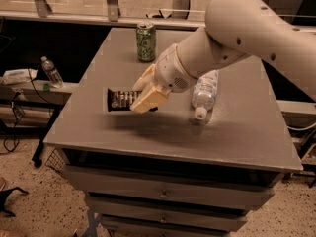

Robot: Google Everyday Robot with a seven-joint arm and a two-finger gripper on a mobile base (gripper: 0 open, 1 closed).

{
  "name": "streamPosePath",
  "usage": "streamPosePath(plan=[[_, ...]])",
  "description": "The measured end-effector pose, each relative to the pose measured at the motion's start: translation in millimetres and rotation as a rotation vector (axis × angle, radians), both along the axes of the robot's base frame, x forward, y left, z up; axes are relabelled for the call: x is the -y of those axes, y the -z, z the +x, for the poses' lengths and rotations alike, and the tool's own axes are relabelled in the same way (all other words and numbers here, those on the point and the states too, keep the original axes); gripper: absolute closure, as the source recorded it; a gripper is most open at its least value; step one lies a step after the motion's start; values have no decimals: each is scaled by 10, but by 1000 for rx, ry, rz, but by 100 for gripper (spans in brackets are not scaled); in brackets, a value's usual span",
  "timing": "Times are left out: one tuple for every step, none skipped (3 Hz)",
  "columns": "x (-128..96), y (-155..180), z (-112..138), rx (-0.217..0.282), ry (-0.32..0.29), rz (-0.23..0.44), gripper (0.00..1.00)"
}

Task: Pick rxbar chocolate

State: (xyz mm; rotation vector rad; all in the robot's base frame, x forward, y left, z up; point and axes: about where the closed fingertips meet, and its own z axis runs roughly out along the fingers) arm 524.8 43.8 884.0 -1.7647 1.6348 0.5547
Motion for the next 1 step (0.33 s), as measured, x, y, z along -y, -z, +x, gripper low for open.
streamPosePath(plan=[[3,-149,15,28,-16,40,100]])
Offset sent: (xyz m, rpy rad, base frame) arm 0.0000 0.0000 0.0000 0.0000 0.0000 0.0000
